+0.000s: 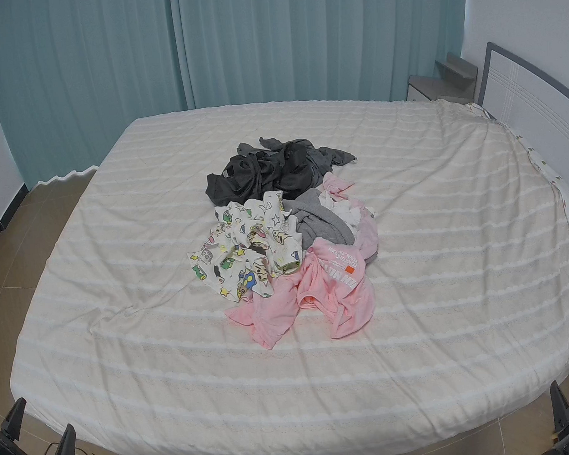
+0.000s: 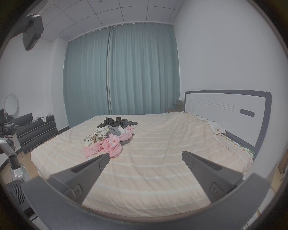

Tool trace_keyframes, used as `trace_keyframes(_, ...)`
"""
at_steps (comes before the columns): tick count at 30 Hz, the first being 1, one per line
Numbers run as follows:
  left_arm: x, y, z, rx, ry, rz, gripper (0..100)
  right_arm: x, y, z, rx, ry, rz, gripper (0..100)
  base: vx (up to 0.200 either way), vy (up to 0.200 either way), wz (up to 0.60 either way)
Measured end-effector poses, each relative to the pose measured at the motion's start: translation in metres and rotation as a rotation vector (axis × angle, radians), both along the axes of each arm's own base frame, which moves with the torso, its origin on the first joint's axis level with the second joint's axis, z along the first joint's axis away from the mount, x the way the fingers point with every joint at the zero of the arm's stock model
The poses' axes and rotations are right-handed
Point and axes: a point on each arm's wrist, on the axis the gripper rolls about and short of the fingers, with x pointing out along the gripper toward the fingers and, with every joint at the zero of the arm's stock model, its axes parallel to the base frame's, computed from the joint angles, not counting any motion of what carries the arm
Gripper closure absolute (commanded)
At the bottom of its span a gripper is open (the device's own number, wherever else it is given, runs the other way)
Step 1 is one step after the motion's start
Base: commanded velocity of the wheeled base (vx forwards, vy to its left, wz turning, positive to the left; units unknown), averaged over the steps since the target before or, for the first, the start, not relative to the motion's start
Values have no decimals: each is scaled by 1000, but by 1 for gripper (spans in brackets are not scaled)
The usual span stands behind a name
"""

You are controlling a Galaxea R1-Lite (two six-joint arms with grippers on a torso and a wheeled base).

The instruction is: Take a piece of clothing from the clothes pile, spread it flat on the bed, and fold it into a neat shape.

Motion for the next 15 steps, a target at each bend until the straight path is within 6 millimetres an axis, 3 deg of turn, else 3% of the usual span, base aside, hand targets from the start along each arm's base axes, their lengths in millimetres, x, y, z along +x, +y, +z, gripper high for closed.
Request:
trace_keyframes(2, 0, 0, 0, 0, 0, 0, 0, -1, 0, 3, 7, -10, 2, 0, 0, 200, 0)
trace_keyframes(10, 0, 0, 0, 0, 0, 0, 0, -6, 1, 61, 50, -53, 81, 0, 0, 0, 0)
trace_keyframes(15, 0, 0, 0, 0, 0, 1, 0, 8, 4, 88, 64, 20, 190, 0, 40, 0, 0)
